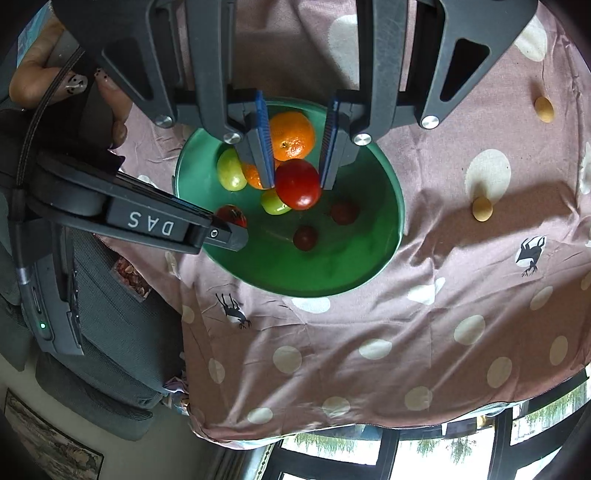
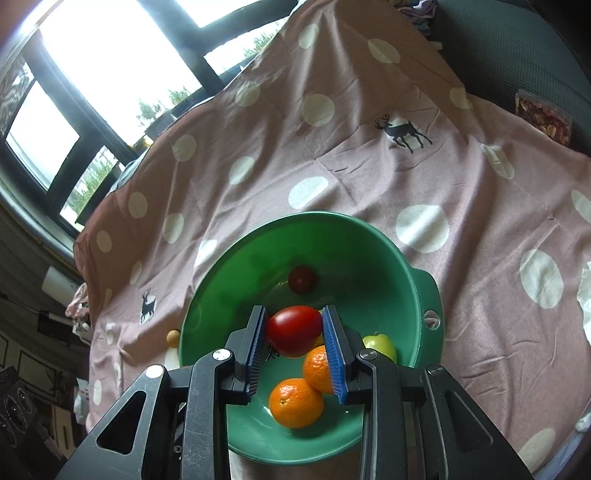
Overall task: Organize fruits
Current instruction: 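Carry both held tomatoes over the green bowl with both grippers, then open both grippers to drop the tomatoes into the bowl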
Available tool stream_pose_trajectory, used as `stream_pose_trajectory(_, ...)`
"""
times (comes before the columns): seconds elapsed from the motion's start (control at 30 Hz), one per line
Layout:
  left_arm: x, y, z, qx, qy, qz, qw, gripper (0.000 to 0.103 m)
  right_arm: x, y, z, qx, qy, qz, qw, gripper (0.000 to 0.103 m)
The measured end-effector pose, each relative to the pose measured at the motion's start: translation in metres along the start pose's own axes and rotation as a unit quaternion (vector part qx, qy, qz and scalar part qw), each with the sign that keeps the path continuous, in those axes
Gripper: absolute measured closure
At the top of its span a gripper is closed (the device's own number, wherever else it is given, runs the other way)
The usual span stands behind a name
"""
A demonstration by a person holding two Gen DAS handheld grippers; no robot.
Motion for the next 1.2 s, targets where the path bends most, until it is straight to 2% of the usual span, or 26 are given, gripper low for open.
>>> stream_pose_trajectory(0.37,-0.006,0.000,-0.021,0.026,0.007,0.000,0.9996,0.079,-0.011,-0.001,-0.012,0.017,0.056,-0.003,0.998,0.070)
stream_pose_trajectory(0.6,-0.005,-0.001,-0.029,0.037,0.010,0.005,0.9993,0.079,-0.014,-0.001,-0.016,0.024,0.074,-0.004,0.997,0.070)
stream_pose_trajectory(0.87,-0.005,-0.001,-0.032,0.039,0.010,0.005,0.9992,0.078,-0.015,-0.002,-0.016,0.023,0.084,-0.006,0.996,0.070)
stream_pose_trajectory(1.0,-0.005,0.000,-0.026,0.033,0.011,0.004,0.9994,0.080,-0.015,-0.003,-0.011,0.012,0.075,-0.009,0.997,0.070)
stream_pose_trajectory(1.1,-0.005,0.002,-0.018,0.028,0.013,0.004,0.9995,0.074,-0.012,-0.004,-0.005,0.000,0.066,-0.007,0.998,0.070)
stream_pose_trajectory(1.17,-0.003,0.003,-0.012,0.026,0.013,0.008,0.9995,0.060,-0.009,-0.004,-0.002,-0.005,0.064,-0.004,0.998,0.070)
stream_pose_trajectory(1.2,-0.001,0.004,-0.008,0.022,0.013,0.010,0.9996,0.059,-0.008,-0.004,-0.002,-0.006,0.066,-0.003,0.998,0.070)
Point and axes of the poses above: each gripper's, at about its wrist camera, not at the fingertips, and z roughly against the way its jaws point, x to its left, y to its underside, the point moved 6 cm from there along -z, roughly the way its jaws point, and after that the axes turned 15 degrees about x, right-handed, at the moved point
